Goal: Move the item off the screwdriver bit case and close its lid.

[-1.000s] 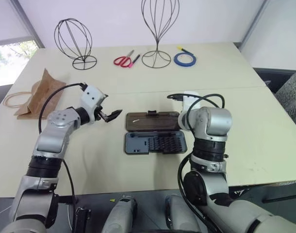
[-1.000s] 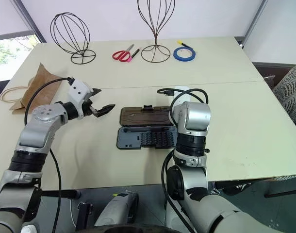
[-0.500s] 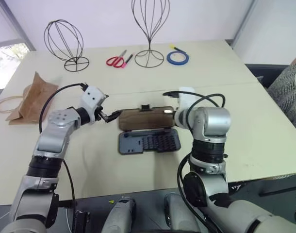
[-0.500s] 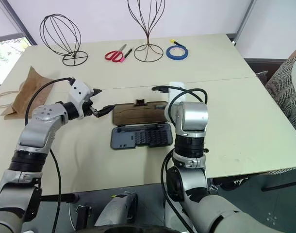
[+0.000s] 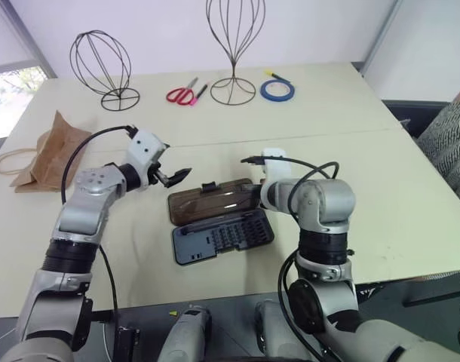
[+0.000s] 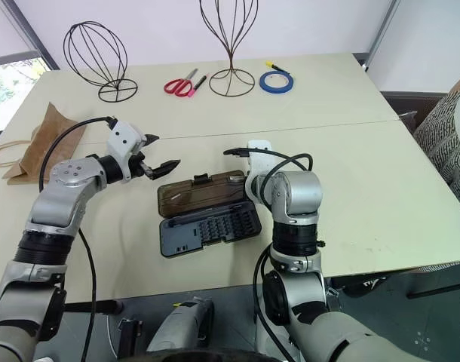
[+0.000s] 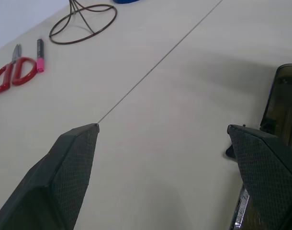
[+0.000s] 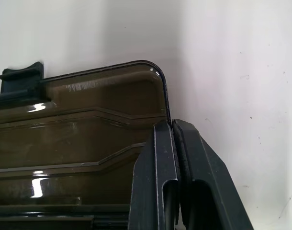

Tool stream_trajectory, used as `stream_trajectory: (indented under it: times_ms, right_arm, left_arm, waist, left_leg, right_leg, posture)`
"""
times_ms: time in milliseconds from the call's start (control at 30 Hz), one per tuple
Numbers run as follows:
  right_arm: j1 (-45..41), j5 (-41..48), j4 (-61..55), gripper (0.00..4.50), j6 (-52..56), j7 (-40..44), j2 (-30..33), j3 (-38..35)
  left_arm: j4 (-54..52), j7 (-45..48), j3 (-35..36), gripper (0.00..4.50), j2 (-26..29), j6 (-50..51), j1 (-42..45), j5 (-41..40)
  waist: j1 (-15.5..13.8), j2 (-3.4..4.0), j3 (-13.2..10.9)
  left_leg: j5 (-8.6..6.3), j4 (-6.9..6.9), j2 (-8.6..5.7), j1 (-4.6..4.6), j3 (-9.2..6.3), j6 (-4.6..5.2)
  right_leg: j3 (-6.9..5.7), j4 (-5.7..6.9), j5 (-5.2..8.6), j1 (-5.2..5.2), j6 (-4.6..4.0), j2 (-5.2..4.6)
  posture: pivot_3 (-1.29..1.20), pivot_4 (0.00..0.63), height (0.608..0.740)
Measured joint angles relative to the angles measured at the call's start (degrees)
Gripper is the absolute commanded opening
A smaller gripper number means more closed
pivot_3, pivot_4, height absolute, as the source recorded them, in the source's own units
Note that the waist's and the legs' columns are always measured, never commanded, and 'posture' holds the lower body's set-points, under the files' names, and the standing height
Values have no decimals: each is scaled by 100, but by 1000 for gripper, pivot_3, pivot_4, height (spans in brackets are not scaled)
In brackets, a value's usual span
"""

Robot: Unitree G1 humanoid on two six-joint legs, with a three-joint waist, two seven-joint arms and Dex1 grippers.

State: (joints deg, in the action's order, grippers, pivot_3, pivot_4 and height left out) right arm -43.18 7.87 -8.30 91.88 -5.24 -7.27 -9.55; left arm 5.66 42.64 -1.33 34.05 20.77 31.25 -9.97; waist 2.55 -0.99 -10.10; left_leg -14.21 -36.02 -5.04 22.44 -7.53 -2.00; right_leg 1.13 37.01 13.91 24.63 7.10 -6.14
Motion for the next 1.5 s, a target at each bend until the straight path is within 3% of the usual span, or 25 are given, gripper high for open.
stream_trajectory:
  times_ms: [133, 500, 567, 667, 867, 1333, 1433, 1500]
  right_arm:
    - [74, 1169, 6, 10, -6, -800, 322, -42]
    - [46, 7260, 1120, 10, -19, -5258, 1869, -67]
    - [119, 8785, 1264, 10, -570, -6360, 2436, 569]
    - [209, 10005, 1236, 10, -1320, -7226, 2883, 1175]
    - [230, 10325, 1075, 10, -1821, -7492, 2927, 1606]
    - [231, 10395, 1073, 10, -2075, -7761, 2882, 1642]
    - [231, 10399, 1073, 917, -2132, -7820, 2877, 1615]
    - [231, 10399, 1073, 1907, -2175, -7880, 2877, 1583]
  left_arm:
    - [0, 3, 0, 4500, 0, -1, 0, 12]
    - [4, 32, -3, 4500, -2, -24, 1, 68]
    - [11, 39, -6, 4500, -13, -35, 6, 73]
    - [49, 42, -5, 4500, -13, -36, 6, 77]
    - [48, 65, -8, 4500, -39, -46, 9, 78]
    - [44, 63, -8, 4500, -39, -44, 5, 78]
    - [43, 64, -8, 4500, -41, -44, 5, 79]
    - [43, 65, -8, 4500, -42, -45, 5, 79]
  waist:
    - [-4, 0, 0]
    - [-23, 0, -3]
    - [-23, 2, -7]
    - [-4, 1, -10]
    - [3, 2, -10]
    - [-10, 2, -10]
    - [-10, 3, -11]
    - [-9, 3, -11]
  left_leg:
    - [0, 2, 2, 0, -1, 0]
    - [-1, 5, 0, 3, -1, 4]
    - [-1, 3, 0, 7, -1, 7]
    - [-4, 4, 1, 9, 2, 11]
    - [-7, 2, 17, 9, 7, 18]
    - [-8, 0, 27, 9, 8, 19]
    - [-8, 0, 28, 9, 8, 19]
    - [-8, 1, 29, 9, 8, 19]
  right_leg:
    - [0, -3, 0, 0, 0, -2]
    - [-2, -22, 0, -11, 0, -8]
    - [-3, -29, 0, -12, 1, -10]
    - [-4, -37, 0, -15, 3, -10]
    - [-3, -38, 0, -15, 3, 9]
    - [-3, -42, -1, -17, 2, 19]
    - [-3, -43, -1, -17, 1, 20]
    - [-2, -43, -1, -17, 1, 21]
  posture:
    - [0, 150, 740]
    - [0, 150, 740]
    - [0, 150, 740]
    - [0, 150, 740]
    - [0, 150, 740]
    - [0, 150, 740]
    - [0, 150, 740]
    - [0, 150, 740]
